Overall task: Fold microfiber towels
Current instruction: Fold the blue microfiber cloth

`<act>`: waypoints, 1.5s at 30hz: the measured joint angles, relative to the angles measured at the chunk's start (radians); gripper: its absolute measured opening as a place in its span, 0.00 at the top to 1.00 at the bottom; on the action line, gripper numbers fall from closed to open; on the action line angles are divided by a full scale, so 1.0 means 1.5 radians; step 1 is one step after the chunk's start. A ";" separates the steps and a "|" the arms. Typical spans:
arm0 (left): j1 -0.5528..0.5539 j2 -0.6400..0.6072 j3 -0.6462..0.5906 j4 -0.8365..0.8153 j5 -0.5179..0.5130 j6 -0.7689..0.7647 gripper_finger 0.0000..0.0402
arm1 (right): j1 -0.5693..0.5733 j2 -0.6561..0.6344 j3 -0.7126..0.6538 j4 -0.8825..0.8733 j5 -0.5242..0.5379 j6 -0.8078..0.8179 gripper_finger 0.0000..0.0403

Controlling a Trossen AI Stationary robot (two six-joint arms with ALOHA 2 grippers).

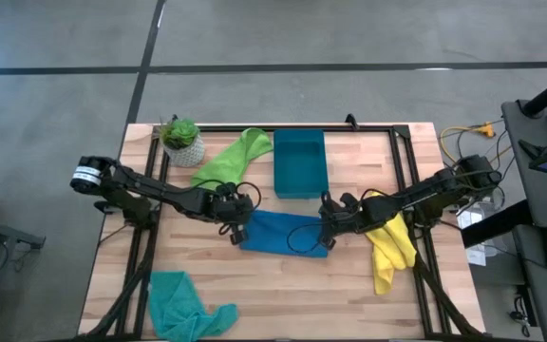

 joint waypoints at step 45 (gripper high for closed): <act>-0.150 0.134 0.036 0.060 0.294 -0.288 1.00 | 0.109 -0.178 0.000 0.183 -0.009 0.057 0.77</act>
